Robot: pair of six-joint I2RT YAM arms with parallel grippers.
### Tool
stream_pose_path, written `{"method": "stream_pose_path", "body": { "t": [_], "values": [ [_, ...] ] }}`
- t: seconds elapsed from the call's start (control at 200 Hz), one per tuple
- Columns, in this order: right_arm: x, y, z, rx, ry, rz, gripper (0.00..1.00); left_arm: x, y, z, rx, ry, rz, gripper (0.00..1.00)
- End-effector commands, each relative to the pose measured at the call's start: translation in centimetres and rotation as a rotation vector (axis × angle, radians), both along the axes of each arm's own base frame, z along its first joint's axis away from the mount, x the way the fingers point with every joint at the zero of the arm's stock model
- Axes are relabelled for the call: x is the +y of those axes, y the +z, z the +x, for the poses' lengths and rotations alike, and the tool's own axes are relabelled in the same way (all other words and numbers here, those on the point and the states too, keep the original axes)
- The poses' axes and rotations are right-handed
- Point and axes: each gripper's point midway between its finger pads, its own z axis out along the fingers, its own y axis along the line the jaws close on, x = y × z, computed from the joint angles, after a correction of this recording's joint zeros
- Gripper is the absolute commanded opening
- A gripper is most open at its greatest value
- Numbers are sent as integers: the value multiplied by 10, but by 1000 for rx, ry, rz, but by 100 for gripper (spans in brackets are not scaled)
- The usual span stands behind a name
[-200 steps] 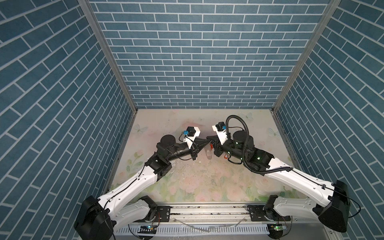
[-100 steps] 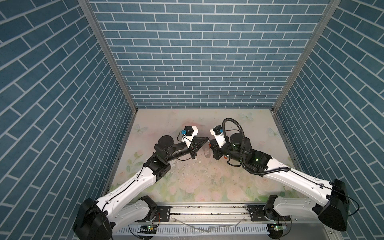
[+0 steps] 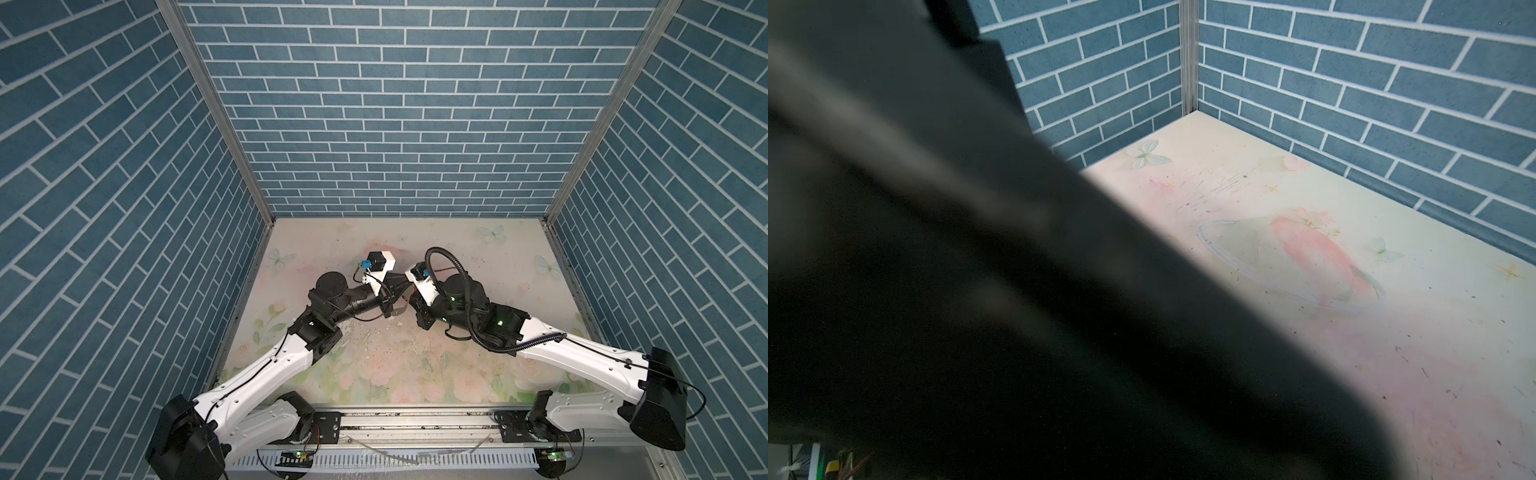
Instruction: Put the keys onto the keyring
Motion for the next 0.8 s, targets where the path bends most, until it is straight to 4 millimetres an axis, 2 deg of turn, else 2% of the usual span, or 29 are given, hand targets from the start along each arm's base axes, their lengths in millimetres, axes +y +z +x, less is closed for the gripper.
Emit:
{"method": "stream_pose_path", "body": {
  "t": [0.0, 0.18, 0.395, 0.6, 0.795],
  "values": [
    [0, 27, 5, -60, -26, 61, 3, 2, 3, -3, -23, -3, -31, 0],
    [-20, 40, 6, -103, -68, 55, 8, 5, 1, -4, -27, 11, -29, 0],
    [-45, 42, 15, -139, -143, -2, 14, 10, 5, -3, -39, 22, -38, 0],
    [-55, 49, 15, -162, -168, 12, 15, 10, 7, -4, -43, 17, -41, 0],
    [-54, 58, 11, -165, -150, 42, 16, 10, 7, -3, -42, 16, -41, 0]
  ]
}}
